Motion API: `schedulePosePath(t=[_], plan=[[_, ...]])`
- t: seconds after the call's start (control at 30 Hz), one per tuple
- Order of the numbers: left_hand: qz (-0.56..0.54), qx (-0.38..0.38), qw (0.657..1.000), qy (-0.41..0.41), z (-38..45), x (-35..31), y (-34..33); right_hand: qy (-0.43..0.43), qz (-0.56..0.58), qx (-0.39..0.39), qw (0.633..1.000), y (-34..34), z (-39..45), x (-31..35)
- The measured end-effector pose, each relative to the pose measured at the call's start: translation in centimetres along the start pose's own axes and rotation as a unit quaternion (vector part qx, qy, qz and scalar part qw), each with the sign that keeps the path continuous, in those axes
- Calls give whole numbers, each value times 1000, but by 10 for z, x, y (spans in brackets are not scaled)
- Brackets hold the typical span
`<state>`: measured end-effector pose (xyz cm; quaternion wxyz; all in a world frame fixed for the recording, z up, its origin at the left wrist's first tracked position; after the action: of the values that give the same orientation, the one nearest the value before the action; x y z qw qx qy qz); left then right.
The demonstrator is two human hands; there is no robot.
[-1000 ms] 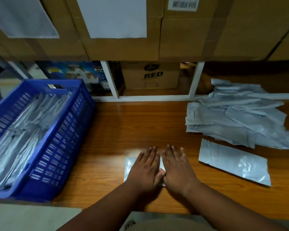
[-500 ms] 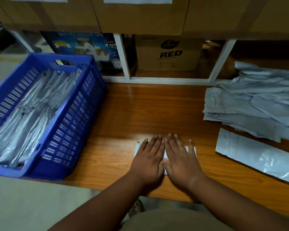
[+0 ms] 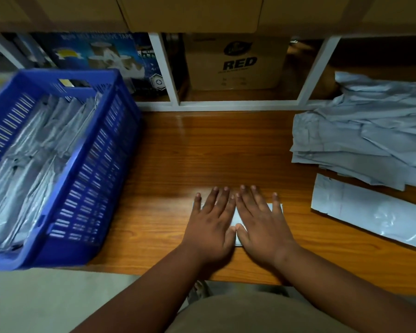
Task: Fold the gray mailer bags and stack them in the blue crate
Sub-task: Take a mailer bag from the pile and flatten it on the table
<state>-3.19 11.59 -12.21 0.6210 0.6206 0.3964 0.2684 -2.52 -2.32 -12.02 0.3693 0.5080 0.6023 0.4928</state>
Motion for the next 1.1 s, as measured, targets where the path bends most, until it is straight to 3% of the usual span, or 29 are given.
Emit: schedulePosePath(t=[0.43, 0.67, 0.73, 0.87, 1.0, 1.1], plan=[[-9, 15, 1000, 12, -12, -2, 13, 0, -13, 32, 999, 4, -3, 2], [47, 20, 998, 43, 0, 21, 50, 59, -4, 26, 998, 28, 2, -1], [28, 37, 996, 74, 2, 32, 56, 96, -25, 14, 995, 47, 5, 3], [-9, 79, 994, 76, -1, 34, 65, 98, -18, 79, 992, 53, 20, 12], [-158, 5, 984, 85, -15, 34, 98, 110, 29, 136, 984, 55, 42, 15], [-160, -17, 984, 77, -38, 42, 134, 134, 109, 152, 973, 76, 55, 26]])
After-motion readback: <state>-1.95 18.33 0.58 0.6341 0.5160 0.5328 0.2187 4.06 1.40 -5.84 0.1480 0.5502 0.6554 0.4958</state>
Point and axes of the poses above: each hand's wrist, its own z-axis towards the middle knuckle, its own y-axis out of the back of the hand, x = y × z, the point moved 8 cm from there along z, towards the middle knuckle, and after that the axes turned 9 degrees about -y, right-handed, at the moved point
